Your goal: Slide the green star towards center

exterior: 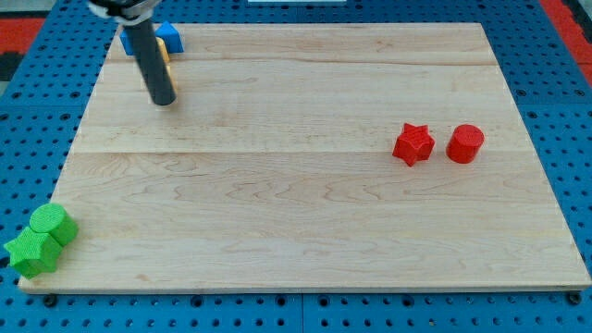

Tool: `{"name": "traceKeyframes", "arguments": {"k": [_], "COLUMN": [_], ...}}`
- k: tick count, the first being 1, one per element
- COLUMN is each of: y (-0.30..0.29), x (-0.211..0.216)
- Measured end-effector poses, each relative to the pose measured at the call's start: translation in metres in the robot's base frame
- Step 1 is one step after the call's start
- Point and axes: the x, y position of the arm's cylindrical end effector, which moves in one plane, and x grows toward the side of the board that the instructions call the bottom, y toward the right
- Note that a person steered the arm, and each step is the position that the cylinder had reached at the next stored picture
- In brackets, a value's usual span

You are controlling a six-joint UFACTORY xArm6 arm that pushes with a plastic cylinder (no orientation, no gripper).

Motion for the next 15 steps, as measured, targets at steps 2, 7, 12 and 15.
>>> {"name": "traceKeyframes", "arguments": {"k": [2, 7, 12, 15], "y": [0.034, 0.051, -0.124, -0.043], "x": [-0.022, 0.231, 0.280, 0.277]}}
